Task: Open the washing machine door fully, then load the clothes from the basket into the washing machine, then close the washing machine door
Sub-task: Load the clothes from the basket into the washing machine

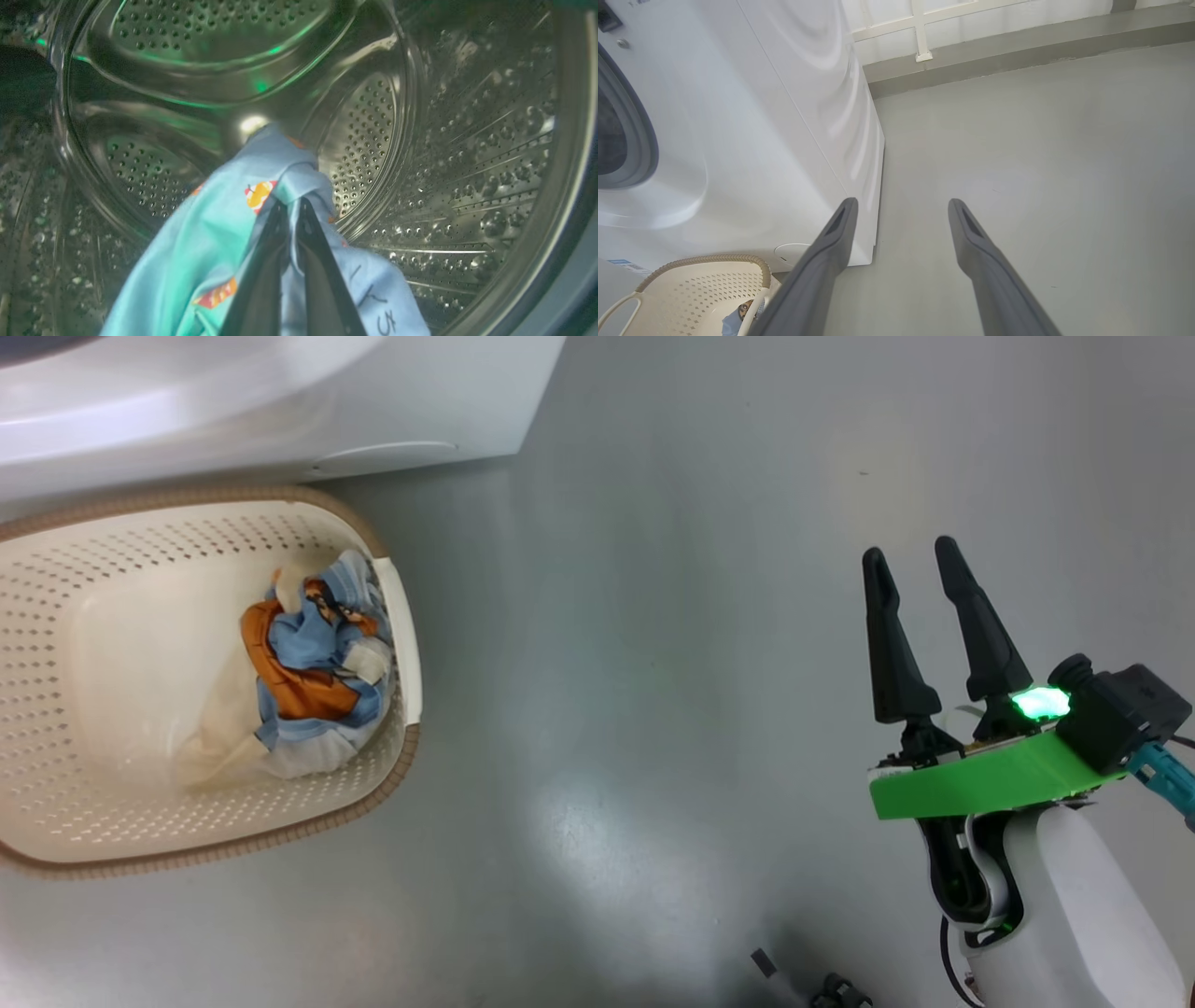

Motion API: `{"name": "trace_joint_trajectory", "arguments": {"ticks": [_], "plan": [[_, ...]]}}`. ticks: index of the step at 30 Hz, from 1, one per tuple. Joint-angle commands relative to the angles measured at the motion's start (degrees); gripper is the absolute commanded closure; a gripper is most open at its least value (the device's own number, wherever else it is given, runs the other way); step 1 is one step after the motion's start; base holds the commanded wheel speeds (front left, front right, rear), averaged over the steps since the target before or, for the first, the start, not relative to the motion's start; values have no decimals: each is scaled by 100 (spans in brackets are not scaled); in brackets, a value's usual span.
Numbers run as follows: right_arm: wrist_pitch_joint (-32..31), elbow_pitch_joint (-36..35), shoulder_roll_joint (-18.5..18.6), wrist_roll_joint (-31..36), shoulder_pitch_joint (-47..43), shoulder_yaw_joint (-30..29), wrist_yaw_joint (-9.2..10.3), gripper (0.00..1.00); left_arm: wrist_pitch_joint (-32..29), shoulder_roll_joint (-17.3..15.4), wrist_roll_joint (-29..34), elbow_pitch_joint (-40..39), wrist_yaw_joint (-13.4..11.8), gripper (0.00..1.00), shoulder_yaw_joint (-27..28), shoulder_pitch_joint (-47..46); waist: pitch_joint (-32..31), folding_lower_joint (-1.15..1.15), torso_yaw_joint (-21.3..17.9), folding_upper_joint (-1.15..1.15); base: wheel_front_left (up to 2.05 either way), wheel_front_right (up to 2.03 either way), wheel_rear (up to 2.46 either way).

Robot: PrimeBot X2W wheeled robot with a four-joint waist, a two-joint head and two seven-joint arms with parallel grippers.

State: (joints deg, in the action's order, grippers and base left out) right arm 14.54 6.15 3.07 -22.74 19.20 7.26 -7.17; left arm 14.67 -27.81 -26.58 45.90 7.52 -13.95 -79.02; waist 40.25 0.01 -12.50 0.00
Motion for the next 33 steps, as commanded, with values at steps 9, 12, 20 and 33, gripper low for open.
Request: {"name": "trace_joint_trajectory", "arguments": {"ticks": [9, 12, 20, 33], "plan": [[46, -131, -18, -86, 34, 215, -32, 0, 33, -254, 386, -526, -3, 0, 512, 308, 11, 0, -99, 0, 0, 0, 0], [46, -118, -18, -97, 22, 225, -32, 0, 33, -243, 423, -438, -3, 0, 571, 410, -22, 0, -97, 0, 0, 0, 0], [46, -86, -19, -73, 9, 229, -32, 0, 33, -143, 514, -378, -3, 0, 772, 718, -183, 0, -58, 0, 0, 0, 0], [46, -20, 42, 84, -57, 141, -32, 0, 33, 204, 706, -856, -3, 0, 1303, 1981, -744, 0, 102, 0, 0, 0, 0]]}}
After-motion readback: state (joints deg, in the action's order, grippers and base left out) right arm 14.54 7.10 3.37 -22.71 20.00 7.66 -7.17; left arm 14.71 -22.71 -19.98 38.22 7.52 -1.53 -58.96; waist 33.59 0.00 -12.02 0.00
